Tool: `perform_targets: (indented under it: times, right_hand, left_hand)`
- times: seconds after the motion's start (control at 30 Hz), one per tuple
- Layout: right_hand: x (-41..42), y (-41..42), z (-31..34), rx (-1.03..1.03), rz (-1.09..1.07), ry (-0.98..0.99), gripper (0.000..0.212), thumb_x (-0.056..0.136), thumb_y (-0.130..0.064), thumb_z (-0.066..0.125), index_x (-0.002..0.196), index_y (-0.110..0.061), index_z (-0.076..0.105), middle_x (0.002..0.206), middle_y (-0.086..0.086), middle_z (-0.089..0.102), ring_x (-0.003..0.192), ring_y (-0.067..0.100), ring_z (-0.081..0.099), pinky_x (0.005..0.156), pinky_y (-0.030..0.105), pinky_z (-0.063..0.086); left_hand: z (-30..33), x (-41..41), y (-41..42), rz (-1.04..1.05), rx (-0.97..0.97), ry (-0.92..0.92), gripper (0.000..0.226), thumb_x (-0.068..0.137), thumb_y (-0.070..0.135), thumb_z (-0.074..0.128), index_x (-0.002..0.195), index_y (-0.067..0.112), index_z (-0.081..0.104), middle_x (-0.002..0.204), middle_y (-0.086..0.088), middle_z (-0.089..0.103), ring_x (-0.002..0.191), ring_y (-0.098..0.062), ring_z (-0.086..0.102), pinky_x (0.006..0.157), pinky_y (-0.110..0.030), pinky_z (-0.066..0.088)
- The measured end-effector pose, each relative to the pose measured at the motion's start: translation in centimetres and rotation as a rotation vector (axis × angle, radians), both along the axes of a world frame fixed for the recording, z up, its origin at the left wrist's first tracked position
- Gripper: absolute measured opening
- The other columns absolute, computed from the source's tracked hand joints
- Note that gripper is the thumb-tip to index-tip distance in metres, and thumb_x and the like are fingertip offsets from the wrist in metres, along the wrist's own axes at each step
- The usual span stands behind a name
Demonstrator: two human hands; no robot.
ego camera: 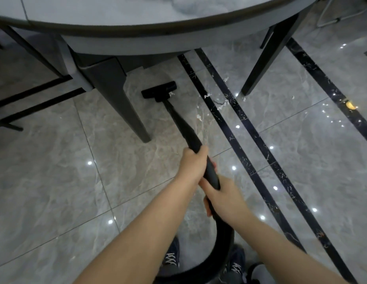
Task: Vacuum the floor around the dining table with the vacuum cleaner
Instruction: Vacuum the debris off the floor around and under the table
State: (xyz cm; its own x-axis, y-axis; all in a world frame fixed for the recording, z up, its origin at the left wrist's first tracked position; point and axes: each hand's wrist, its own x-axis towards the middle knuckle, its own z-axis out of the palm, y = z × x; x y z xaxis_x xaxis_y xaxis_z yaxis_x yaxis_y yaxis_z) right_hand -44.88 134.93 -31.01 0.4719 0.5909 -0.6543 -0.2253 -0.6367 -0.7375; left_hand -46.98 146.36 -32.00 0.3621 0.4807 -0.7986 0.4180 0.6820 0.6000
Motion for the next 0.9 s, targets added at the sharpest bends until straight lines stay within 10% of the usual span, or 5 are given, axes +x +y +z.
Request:
perform_targets:
  times: [0.43, 0.57, 0.9]
  right_hand:
    - [-1.4, 1.6, 0.6, -0.033, -0.014, -0.196, 0.035, 0.092, -0.043, 0.067, 0.081, -0.010, 0.063, 0.066, 0.020, 0.069, 0.046, 0.020, 0.065, 0.044, 0.029, 0.053]
    - [-3.0, -2.7, 0.3, -0.070, -0.033, -0.206, 0.049, 0.081, -0.061, 0.065, 0.076, -0.013, 0.058, 0.066, 0.021, 0.062, 0.057, 0.036, 0.064, 0.053, 0.050, 0.056]
    - [-4.5, -5.6, 1.3, -0.133, -0.103, -0.157, 0.061, 0.068, -0.073, 0.060, 0.077, -0.012, 0.062, 0.063, 0.019, 0.063, 0.054, 0.034, 0.064, 0.054, 0.052, 0.055]
  left_hand:
    - [-0.6, 2.5, 6.2, 0.204, -0.064, 0.022, 0.022, 0.078, -0.015, 0.058, 0.095, -0.002, 0.053, 0.082, -0.020, 0.067, 0.070, -0.024, 0.068, 0.070, -0.032, 0.058]
    - [0.1, 1.5, 4.9, 0.166, -0.266, 0.005, 0.004, 0.093, 0.003, 0.060, 0.090, 0.001, 0.057, 0.067, -0.008, 0.061, 0.054, -0.013, 0.061, 0.056, -0.024, 0.056]
    - [-1.7, 2.2, 1.0, 0.092, -0.214, 0.177, 0.017, 0.100, 0.021, 0.053, 0.088, 0.009, 0.052, 0.047, -0.001, 0.048, 0.044, -0.013, 0.044, 0.046, -0.025, 0.043]
